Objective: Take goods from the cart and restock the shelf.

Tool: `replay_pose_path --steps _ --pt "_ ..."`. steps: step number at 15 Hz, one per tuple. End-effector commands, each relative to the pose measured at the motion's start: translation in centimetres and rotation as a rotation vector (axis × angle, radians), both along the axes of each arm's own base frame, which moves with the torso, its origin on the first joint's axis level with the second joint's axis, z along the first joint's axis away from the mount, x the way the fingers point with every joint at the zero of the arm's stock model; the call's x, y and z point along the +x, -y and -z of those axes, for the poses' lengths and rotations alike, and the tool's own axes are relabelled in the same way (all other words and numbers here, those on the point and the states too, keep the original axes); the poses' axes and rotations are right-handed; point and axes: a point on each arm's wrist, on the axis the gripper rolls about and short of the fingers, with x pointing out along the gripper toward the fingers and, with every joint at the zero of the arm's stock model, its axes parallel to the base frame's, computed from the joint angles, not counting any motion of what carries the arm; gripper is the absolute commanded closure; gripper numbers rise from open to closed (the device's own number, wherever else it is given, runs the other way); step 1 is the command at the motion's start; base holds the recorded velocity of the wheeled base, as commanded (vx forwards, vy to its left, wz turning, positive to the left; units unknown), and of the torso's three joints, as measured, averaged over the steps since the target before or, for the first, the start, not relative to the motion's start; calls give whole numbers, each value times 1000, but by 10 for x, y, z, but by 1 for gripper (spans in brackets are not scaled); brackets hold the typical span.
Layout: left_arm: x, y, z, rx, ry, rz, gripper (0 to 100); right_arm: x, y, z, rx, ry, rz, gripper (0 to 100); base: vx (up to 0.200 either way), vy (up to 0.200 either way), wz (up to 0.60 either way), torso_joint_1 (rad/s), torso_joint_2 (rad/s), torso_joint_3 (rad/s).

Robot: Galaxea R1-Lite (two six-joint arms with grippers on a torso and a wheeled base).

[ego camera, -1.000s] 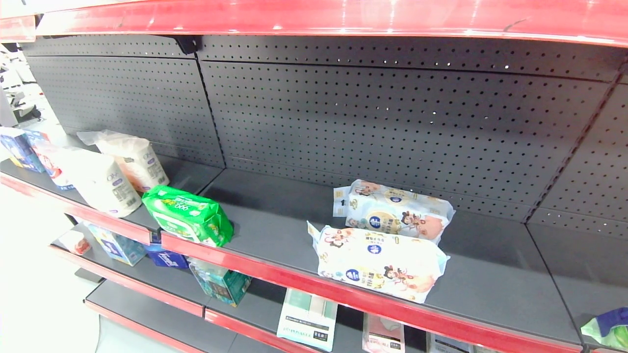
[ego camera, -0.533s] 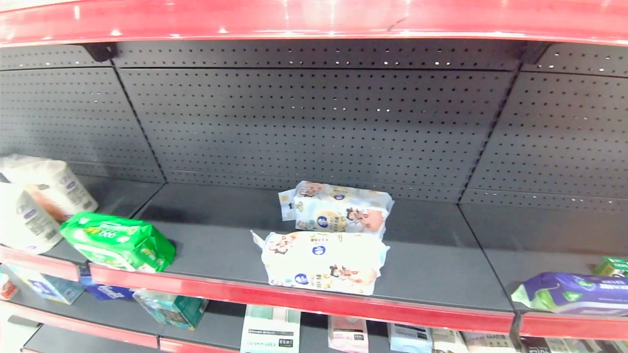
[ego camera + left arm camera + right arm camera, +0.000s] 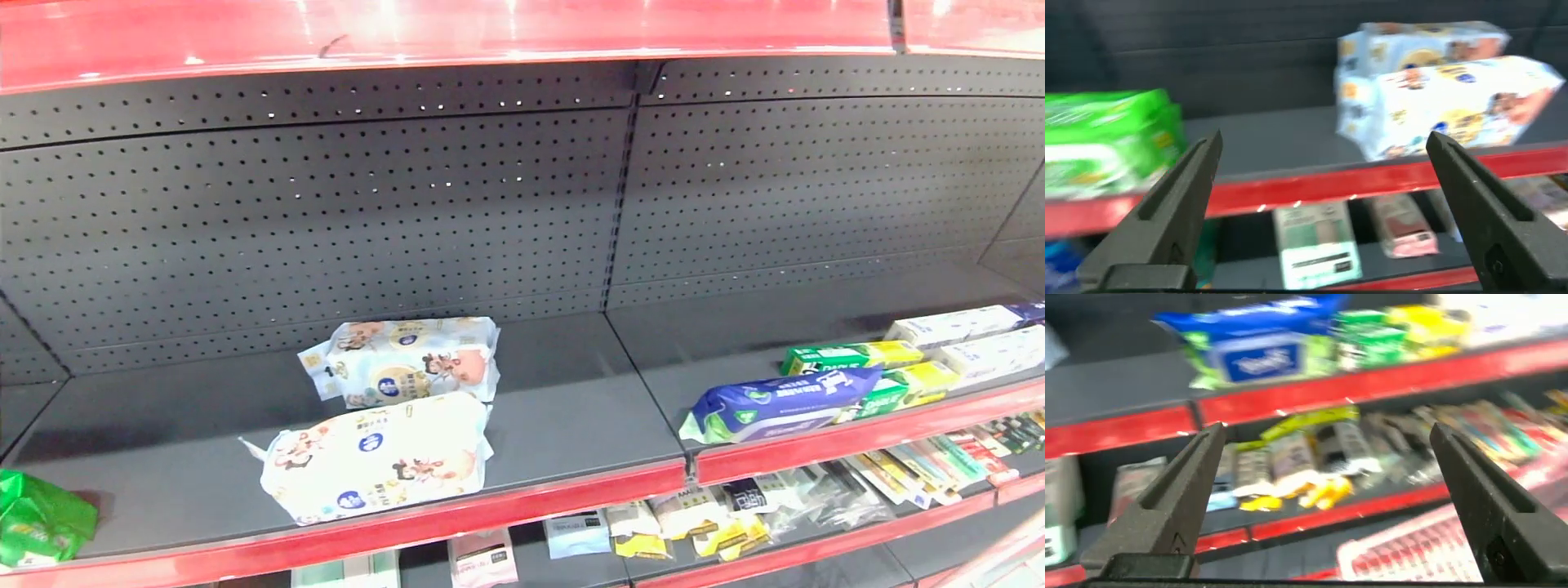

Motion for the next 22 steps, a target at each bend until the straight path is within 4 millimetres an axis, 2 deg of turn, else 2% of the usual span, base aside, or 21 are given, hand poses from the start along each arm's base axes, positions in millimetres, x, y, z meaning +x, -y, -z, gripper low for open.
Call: replay_pose_path --steps 1,2,3,4,5,6,7,8,9,12,17,22 --pt "0 0 0 1 -2 10 0 0 0 0 1 -4 -1 0 0 0 0 0 0 0" --pt "0 1 -1 -2 -2 32 0 0 0 0 1 -4 -1 0 0 0 0 0 0 0" --pt "-1 1 -11 -5 18 42 0 0 0 0 1 -4 -1 0 0 0 0 0 0 0" --pt "7 1 -59 -31 -12 32 0 0 0 0 1 -4 -1 0 0 0 0 0 0 0" --pt "29 0 -108 -121 -52 -4 0 0 0 0 1 -4 -1 0 0 0 0 0 0 0" --pt "53 -1 -135 -132 -93 -82 0 0 0 0 1 -4 -1 0 0 0 0 0 0 0" --pt "77 -5 -137 -89 -179 -214 0 0 0 0 1 -4 -1 0 0 0 0 0 0 0" --pt "96 -10 -129 -1 -281 -364 0 0 0 0 1 -4 -1 0 0 0 0 0 0 0" --pt "107 -13 -122 37 -349 -432 0 0 0 0 1 -4 -1 0 0 0 0 0 0 0" --pt "126 -13 -86 59 -542 -395 0 0 0 0 1 -4 -1 0 0 0 0 0 0 0" --pt "126 -11 -55 113 -703 -267 0 0 0 0 1 -4 -1 0 0 0 0 0 0 0" --pt "141 -11 -48 123 -769 -236 0 0 0 0 1 -4 -1 0 0 0 0 0 0 0"
